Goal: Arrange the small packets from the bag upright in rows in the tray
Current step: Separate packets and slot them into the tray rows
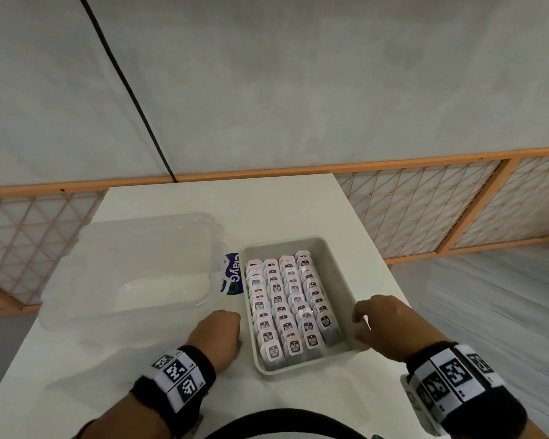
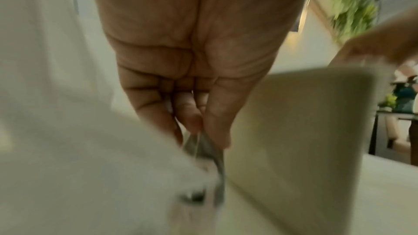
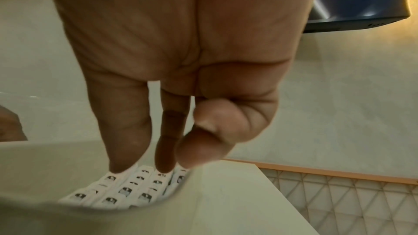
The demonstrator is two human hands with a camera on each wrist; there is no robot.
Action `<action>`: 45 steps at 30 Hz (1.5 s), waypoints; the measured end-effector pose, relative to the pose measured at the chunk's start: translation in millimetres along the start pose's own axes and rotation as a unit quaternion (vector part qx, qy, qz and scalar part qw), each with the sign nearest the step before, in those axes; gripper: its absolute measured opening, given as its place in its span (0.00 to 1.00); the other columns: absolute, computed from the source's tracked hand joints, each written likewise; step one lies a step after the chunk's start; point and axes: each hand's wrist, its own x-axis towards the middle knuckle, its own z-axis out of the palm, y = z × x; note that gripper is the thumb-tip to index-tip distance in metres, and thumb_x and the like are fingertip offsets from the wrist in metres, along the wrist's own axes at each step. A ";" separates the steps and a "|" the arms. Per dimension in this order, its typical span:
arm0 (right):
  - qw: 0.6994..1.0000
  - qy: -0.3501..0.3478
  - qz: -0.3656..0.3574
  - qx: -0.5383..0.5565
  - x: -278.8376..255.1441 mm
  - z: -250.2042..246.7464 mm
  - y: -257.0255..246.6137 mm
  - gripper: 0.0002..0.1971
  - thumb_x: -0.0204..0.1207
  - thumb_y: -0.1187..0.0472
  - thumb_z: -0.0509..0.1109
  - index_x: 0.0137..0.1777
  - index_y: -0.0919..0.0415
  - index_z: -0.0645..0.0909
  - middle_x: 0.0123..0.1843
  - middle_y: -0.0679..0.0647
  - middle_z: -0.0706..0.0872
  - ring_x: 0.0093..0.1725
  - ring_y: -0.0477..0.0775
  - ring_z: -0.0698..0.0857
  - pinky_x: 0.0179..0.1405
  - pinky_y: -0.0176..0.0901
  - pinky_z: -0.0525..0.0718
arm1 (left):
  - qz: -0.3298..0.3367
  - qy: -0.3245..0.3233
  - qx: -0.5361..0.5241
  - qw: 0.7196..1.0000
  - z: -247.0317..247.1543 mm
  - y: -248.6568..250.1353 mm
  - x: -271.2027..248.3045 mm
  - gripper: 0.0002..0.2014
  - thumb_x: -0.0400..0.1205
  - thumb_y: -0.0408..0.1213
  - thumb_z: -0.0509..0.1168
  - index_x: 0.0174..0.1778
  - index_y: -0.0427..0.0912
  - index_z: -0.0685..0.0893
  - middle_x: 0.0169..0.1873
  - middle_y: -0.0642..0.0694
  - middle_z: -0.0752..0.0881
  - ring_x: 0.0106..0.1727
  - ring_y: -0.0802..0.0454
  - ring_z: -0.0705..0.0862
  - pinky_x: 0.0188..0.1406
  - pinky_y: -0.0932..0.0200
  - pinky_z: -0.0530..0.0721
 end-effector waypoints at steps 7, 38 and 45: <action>0.986 0.019 -0.134 0.097 -2.3 -27.8 -37.6 0.06 0.74 0.49 0.72 0.50 0.45 0.84 0.39 0.39 0.82 0.39 0.38 0.80 0.38 0.23 0.73 | 0.026 0.092 -0.192 0.977 -78.8 7.5 -48.1 0.08 0.73 0.42 0.75 0.34 0.46 0.83 0.30 0.56 0.81 0.31 0.61 0.78 0.31 0.65 0.70; 0.887 0.199 -0.228 0.350 -7.5 -69.8 -95.3 0.04 0.71 0.58 0.77 0.37 0.54 0.86 0.29 0.46 0.85 0.26 0.39 0.80 0.29 0.29 0.75 | 0.173 0.060 -0.608 0.772 -91.2 53.3 -50.2 0.15 0.77 0.26 0.69 0.58 0.41 0.81 0.47 0.39 0.89 0.49 0.46 0.89 0.48 0.56 0.87; 0.904 0.241 -0.267 0.230 -5.6 -77.6 -100.0 0.03 0.73 0.53 0.75 0.40 0.50 0.86 0.31 0.38 0.82 0.34 0.40 0.81 0.32 0.26 0.74 | 0.181 0.240 -0.571 0.764 -98.7 50.9 -47.6 0.06 0.72 0.39 0.71 0.41 0.43 0.89 0.40 0.48 0.90 0.37 0.58 0.83 0.39 0.64 0.81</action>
